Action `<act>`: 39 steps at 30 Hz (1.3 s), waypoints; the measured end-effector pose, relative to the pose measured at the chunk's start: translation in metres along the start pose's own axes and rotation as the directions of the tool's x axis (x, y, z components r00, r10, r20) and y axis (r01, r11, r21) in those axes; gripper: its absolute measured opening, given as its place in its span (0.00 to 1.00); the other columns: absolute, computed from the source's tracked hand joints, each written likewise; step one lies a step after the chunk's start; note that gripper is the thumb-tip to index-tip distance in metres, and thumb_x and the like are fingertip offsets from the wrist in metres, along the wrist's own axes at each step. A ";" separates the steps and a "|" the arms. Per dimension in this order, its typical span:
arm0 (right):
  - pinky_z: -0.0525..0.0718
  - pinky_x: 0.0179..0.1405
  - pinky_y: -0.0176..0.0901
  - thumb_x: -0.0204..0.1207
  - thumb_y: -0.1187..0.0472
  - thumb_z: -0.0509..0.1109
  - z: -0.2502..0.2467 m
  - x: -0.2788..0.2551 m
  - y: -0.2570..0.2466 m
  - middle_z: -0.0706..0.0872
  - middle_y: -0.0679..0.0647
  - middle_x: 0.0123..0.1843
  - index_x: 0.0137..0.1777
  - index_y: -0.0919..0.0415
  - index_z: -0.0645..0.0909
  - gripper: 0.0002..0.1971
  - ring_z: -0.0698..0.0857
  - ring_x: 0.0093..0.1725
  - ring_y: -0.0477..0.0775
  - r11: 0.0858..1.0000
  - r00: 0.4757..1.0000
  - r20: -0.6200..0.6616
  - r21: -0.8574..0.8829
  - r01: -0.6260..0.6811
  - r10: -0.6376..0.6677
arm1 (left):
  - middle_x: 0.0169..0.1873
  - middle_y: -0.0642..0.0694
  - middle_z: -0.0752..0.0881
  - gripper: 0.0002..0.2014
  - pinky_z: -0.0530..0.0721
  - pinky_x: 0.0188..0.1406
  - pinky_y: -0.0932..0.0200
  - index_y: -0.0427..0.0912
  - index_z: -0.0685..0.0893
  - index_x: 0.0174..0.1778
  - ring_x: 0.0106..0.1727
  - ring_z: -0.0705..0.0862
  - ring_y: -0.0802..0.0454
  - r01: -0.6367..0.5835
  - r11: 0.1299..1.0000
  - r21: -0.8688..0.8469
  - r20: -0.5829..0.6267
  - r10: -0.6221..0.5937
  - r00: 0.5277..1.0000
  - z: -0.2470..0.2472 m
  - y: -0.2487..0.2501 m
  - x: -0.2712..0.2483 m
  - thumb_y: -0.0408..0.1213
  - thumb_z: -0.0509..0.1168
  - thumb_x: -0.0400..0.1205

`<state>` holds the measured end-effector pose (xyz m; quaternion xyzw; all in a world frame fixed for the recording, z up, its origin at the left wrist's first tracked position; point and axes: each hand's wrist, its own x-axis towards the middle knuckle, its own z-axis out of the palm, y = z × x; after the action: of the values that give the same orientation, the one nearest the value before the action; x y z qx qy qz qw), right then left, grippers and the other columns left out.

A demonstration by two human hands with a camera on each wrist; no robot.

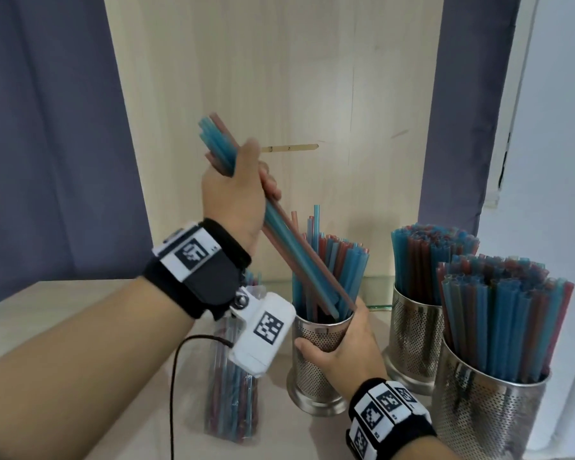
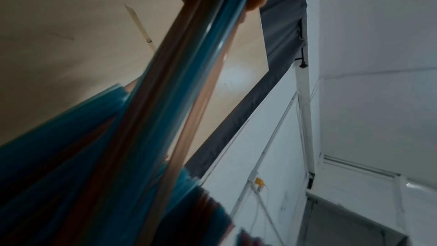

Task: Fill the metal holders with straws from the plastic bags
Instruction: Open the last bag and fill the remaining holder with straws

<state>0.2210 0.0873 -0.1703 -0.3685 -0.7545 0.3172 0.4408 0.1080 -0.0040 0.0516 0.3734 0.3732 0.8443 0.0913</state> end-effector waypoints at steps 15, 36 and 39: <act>0.79 0.73 0.48 0.48 0.32 0.82 0.004 0.003 0.006 0.77 0.37 0.69 0.78 0.42 0.59 0.57 0.77 0.70 0.42 1.000 1.000 -0.009 -0.018 0.001 -0.001 | 0.36 0.50 0.83 0.10 0.81 0.34 0.70 0.42 0.79 0.43 0.36 0.82 0.58 -0.092 0.821 0.564 0.235 -0.053 0.971 -0.012 -0.084 -0.007 0.45 0.69 0.78; 0.79 0.73 0.50 0.48 0.32 0.82 0.003 0.003 0.004 0.77 0.39 0.70 0.79 0.41 0.56 0.59 0.77 0.71 0.43 1.000 1.000 0.003 -0.007 -0.024 0.024 | 0.70 0.54 0.65 0.18 0.65 0.72 0.54 0.58 0.75 0.57 0.71 0.59 0.57 -0.378 0.585 0.717 0.412 0.082 0.908 -0.036 -0.109 -0.023 0.57 0.70 0.75; 0.80 0.72 0.49 0.48 0.33 0.83 0.002 0.002 0.003 0.77 0.38 0.69 0.78 0.41 0.59 0.57 0.78 0.70 0.42 1.000 1.000 -0.006 -0.012 -0.011 0.011 | 0.64 0.54 0.69 0.26 0.61 0.70 0.57 0.55 0.75 0.61 0.67 0.64 0.58 -0.289 0.674 0.680 0.324 0.077 0.943 -0.040 -0.094 -0.017 0.67 0.55 0.74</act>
<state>0.2198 0.0901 -0.1728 -0.3764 -0.7528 0.3142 0.4392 0.0803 0.0318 -0.0415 0.5257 0.6175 0.5769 -0.0980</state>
